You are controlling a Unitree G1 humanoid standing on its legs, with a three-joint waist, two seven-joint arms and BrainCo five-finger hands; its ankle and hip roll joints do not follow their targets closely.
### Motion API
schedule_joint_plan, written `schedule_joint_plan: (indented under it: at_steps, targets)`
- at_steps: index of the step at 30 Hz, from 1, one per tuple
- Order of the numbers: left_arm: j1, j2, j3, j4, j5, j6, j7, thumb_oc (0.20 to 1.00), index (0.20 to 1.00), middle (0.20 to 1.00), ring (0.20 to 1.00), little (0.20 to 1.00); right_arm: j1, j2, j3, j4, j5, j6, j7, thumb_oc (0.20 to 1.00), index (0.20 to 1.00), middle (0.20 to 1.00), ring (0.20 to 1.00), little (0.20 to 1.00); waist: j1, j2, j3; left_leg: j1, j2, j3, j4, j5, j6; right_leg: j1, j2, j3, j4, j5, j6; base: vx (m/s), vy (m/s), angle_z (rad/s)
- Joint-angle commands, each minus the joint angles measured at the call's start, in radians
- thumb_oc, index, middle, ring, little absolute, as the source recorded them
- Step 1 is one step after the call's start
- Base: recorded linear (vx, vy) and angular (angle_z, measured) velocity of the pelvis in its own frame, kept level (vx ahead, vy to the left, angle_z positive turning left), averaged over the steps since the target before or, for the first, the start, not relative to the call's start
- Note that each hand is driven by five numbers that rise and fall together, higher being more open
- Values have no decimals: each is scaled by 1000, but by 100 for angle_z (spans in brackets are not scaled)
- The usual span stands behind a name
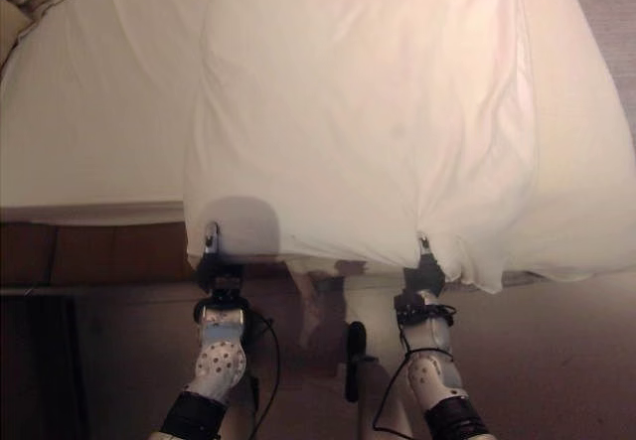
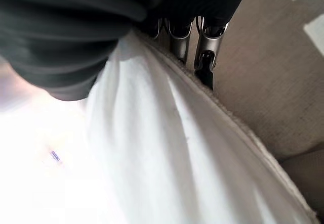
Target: Make the bed
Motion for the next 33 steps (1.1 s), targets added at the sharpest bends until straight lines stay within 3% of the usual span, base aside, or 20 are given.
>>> schedule_joint_plan:
  at_steps: [1,3,4,5,9,10,13,16,20,25,30,32,33]
  targets:
    - [77,133,215,-75,115,-179,125,200,200,200,200,200,22,-61,-67,-59,-43,-76,6,200,200,200,200,200,68,-17,-57,-17,-50,124,26,-37,72,126,-103,-97,-354,238,77,50,417,-37]
    - [70,131,226,-67,134,-184,149,200,200,200,200,200,20,-62,-57,-59,-51,-69,10,200,200,200,200,200,66,-16,-59,-17,-60,128,16,-29,79,124,-80,-102,-332,217,67,-13,228,-78]
    - [54,129,238,-49,150,-195,182,200,200,200,200,200,25,-64,-39,-55,-66,-68,16,200,200,200,200,200,53,-22,-50,-8,-74,131,5,-25,80,115,-20,-80,-295,179,55,-43,195,-68]
    - [45,124,246,-52,157,-196,200,200,200,200,200,200,25,-67,-26,-45,-80,-65,8,200,200,200,200,200,50,-25,-51,-2,-81,132,-14,-18,82,112,6,-82,-288,158,42,-32,161,-17]
    - [53,104,269,-54,178,-204,253,200,200,200,200,200,23,-66,1,4,-95,-48,16,200,200,200,200,200,59,-19,-44,4,-74,129,-42,-6,81,111,-2,-72,-318,165,36,-21,49,27]
    - [66,84,292,-27,163,-218,279,200,200,200,200,200,27,-76,30,64,-140,-20,32,200,200,200,200,200,71,-27,-43,0,-65,141,-32,-7,78,129,-14,-84,-349,192,47,-32,-52,-14]
    - [77,80,338,4,204,-219,335,200,200,200,200,200,40,-73,59,107,-151,4,51,200,200,200,200,200,78,-34,-44,3,-56,142,-41,4,72,131,-13,-92,-348,193,51,-14,-69,-21]
    - [81,90,432,157,199,-209,363,200,200,200,200,200,71,-88,116,219,-236,61,92,200,200,200,200,200,76,-31,-54,15,-47,134,-57,14,62,140,-10,-108,-342,186,48,22,-68,-1]
    - [55,121,500,301,153,-200,336,200,200,200,200,200,71,-79,161,333,-352,100,68,200,200,200,200,200,72,-30,-56,23,-42,128,-77,23,52,150,-13,-123,-349,185,51,16,-29,7]
    - [19,164,493,561,95,-121,246,200,200,200,200,200,41,-17,138,548,-418,143,-30,200,200,200,200,200,72,-26,-51,30,-39,117,-81,26,51,155,-16,-133,-330,170,48,18,-16,7]
    - [-5,193,454,825,109,19,187,200,200,200,200,200,-12,17,115,776,-486,231,-88,200,200,200,200,200,67,-31,-52,44,-33,115,-79,23,49,167,-18,-139,-313,157,47,35,-24,9]
    - [-12,199,436,891,129,62,184,429,429,429,429,429,-34,38,82,854,-472,252,-120,200,200,200,200,200,65,-36,-52,48,-32,115,-73,19,47,171,-17,-141,-299,150,46,41,-37,7]
    - [-10,197,420,917,140,98,157,485,485,485,485,485,-40,41,72,886,-476,262,-129,200,200,200,200,200,63,-38,-53,52,-30,114,-73,18,47,173,-16,-141,-298,148,45,41,-37,7]
